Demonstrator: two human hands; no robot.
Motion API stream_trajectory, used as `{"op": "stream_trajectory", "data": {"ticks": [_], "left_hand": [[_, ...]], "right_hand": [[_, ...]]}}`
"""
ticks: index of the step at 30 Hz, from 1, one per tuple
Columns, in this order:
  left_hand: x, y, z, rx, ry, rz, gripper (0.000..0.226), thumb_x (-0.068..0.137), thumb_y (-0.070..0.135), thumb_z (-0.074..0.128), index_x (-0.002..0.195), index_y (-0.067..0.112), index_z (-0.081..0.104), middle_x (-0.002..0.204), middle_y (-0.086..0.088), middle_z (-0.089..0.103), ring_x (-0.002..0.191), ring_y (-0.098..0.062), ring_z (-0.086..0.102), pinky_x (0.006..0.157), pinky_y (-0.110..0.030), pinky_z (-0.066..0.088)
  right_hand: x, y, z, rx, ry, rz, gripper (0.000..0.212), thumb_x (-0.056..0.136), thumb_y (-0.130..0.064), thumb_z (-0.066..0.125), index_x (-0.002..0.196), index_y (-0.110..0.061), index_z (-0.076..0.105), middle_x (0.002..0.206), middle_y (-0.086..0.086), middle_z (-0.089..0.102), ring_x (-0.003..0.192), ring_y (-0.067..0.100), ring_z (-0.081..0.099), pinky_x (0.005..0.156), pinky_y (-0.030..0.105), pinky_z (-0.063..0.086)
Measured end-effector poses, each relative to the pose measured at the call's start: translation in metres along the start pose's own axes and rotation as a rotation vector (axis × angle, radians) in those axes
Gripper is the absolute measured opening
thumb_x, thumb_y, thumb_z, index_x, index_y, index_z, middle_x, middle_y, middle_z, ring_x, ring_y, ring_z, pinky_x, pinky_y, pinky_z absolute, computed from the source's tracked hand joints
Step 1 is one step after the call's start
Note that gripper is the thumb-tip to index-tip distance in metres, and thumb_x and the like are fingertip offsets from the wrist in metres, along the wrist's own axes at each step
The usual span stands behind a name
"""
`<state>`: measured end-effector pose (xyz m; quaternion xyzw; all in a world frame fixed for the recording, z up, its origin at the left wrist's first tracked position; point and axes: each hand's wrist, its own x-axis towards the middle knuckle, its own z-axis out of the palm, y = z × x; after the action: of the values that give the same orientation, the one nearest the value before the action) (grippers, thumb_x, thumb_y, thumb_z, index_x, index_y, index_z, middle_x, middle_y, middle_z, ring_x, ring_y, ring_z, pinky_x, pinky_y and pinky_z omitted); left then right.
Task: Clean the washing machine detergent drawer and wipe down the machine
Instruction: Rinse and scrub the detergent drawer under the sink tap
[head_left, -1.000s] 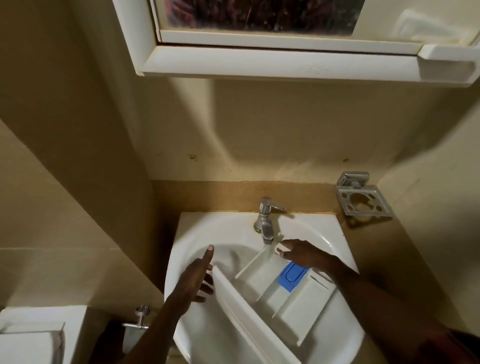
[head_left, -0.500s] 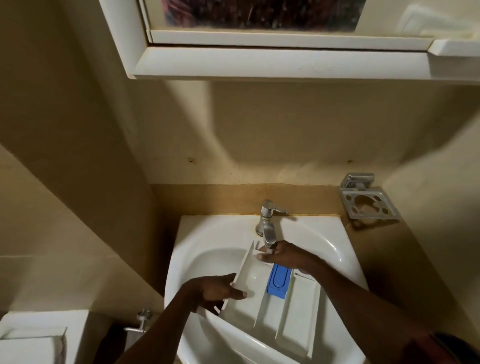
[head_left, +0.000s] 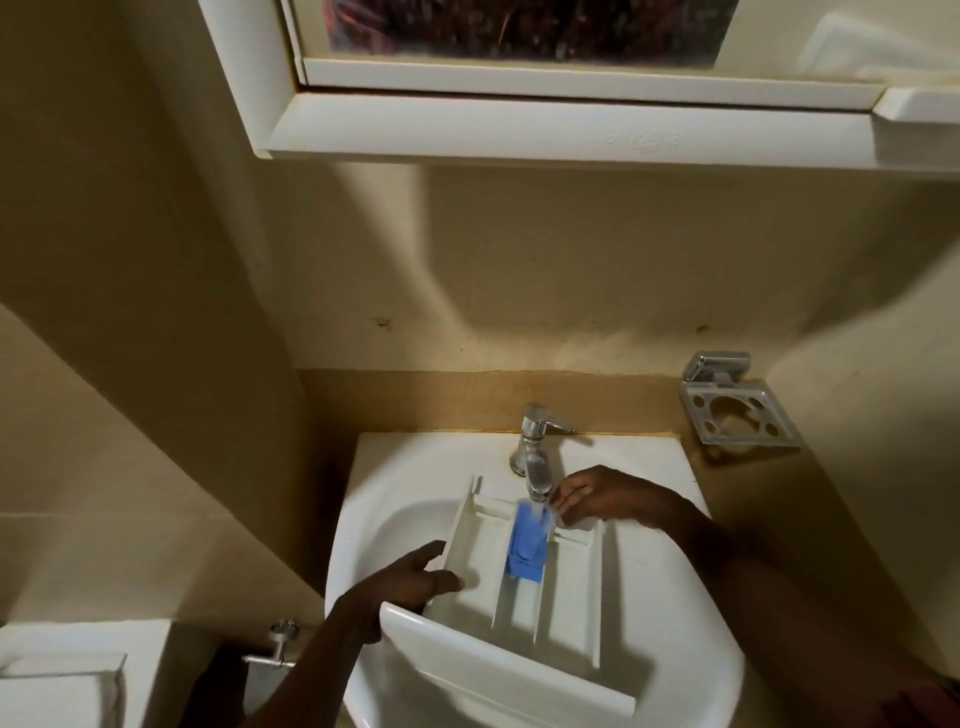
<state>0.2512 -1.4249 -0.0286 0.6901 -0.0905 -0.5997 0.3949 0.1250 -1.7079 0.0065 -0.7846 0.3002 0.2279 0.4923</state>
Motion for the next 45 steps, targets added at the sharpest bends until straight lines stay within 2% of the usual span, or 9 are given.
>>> {"op": "stream_trajectory", "data": {"ticks": [5, 11, 17, 24, 30, 34, 41, 43, 45], "left_hand": [[-0.017, 0.000, 0.004, -0.020, 0.057, 0.068, 0.029, 0.093, 0.008, 0.062, 0.096, 0.036, 0.053, 0.086, 0.004, 0.074, 0.072, -0.018, 0.069, 0.059, -0.024, 0.055], [-0.022, -0.009, 0.013, -0.076, 0.126, 0.127, 0.044, 0.091, 0.012, 0.061, 0.127, 0.032, 0.046, 0.104, -0.010, 0.070, 0.087, -0.026, 0.070, 0.063, -0.032, 0.056], [-0.028, -0.006, 0.020, 0.008, 0.165, 0.100, 0.045, 0.092, 0.018, 0.059, 0.131, 0.028, 0.040, 0.101, -0.009, 0.067, 0.078, -0.018, 0.064, 0.059, -0.027, 0.052], [-0.032, 0.006, 0.022, 0.109, 0.206, 0.078, 0.037, 0.092, 0.039, 0.061, 0.117, 0.018, 0.045, 0.096, -0.005, 0.057, 0.073, -0.014, 0.054, 0.057, -0.025, 0.049], [-0.031, -0.006, 0.030, 0.101, 0.490, 0.207, 0.022, 0.091, 0.022, 0.060, 0.106, 0.015, 0.045, 0.092, -0.011, 0.059, 0.068, -0.020, 0.054, 0.052, -0.027, 0.041], [-0.031, -0.009, 0.034, 0.009, 0.571, 0.261, 0.026, 0.091, 0.018, 0.061, 0.110, 0.015, 0.044, 0.099, -0.014, 0.062, 0.083, -0.026, 0.061, 0.060, -0.033, 0.050], [-0.024, -0.008, 0.044, -0.001, 0.629, 0.351, 0.029, 0.091, 0.013, 0.061, 0.114, 0.011, 0.043, 0.099, -0.008, 0.061, 0.086, -0.023, 0.062, 0.061, -0.030, 0.049], [-0.022, -0.009, 0.046, -0.004, 0.661, 0.374, 0.029, 0.090, 0.011, 0.061, 0.114, 0.012, 0.044, 0.097, -0.006, 0.062, 0.086, -0.022, 0.062, 0.068, -0.037, 0.054], [-0.021, -0.009, 0.047, 0.000, 0.687, 0.389, 0.030, 0.089, 0.009, 0.062, 0.114, 0.013, 0.045, 0.093, -0.004, 0.062, 0.083, -0.020, 0.061, 0.071, -0.039, 0.054]], "right_hand": [[-0.004, 0.016, 0.017, 0.195, 0.002, 0.150, 0.033, 0.075, -0.030, 0.079, 0.103, -0.015, 0.067, 0.098, 0.007, 0.064, 0.088, 0.022, 0.066, 0.068, 0.029, 0.057], [0.001, 0.011, 0.027, 0.247, 0.100, 0.070, 0.034, 0.073, -0.028, 0.082, 0.100, -0.013, 0.066, 0.103, 0.012, 0.067, 0.097, 0.029, 0.067, 0.077, 0.039, 0.060], [0.007, 0.011, 0.036, 0.198, 0.212, 0.043, 0.035, 0.068, -0.032, 0.083, 0.095, -0.020, 0.063, 0.104, 0.013, 0.066, 0.098, 0.028, 0.066, 0.074, 0.040, 0.060], [0.004, 0.006, 0.049, 0.163, 0.300, -0.023, 0.026, 0.080, -0.024, 0.076, 0.098, -0.017, 0.058, 0.085, -0.006, 0.055, 0.071, 0.009, 0.049, 0.054, 0.020, 0.044], [0.008, 0.004, 0.051, 0.288, 0.254, -0.042, 0.039, 0.072, -0.017, 0.082, 0.102, -0.014, 0.056, 0.096, 0.004, 0.062, 0.089, 0.018, 0.062, 0.070, 0.032, 0.057], [0.006, 0.000, 0.050, 0.428, 0.227, -0.012, 0.021, 0.077, -0.001, 0.072, 0.092, -0.010, 0.061, 0.084, 0.009, 0.065, 0.076, 0.022, 0.067, 0.077, 0.041, 0.059], [0.009, -0.004, 0.056, 0.107, 0.405, -0.026, 0.020, 0.079, -0.012, 0.070, 0.097, -0.011, 0.062, 0.083, 0.002, 0.064, 0.069, 0.021, 0.066, 0.065, 0.031, 0.058], [0.007, 0.004, 0.063, -0.109, 0.361, -0.008, 0.030, 0.077, -0.021, 0.073, 0.102, -0.010, 0.061, 0.089, 0.001, 0.065, 0.077, 0.020, 0.063, 0.065, 0.027, 0.052], [0.002, 0.019, 0.075, -0.095, 0.193, 0.033, 0.036, 0.076, -0.019, 0.075, 0.109, -0.011, 0.060, 0.098, 0.004, 0.068, 0.080, 0.017, 0.064, 0.066, 0.026, 0.052]]}}
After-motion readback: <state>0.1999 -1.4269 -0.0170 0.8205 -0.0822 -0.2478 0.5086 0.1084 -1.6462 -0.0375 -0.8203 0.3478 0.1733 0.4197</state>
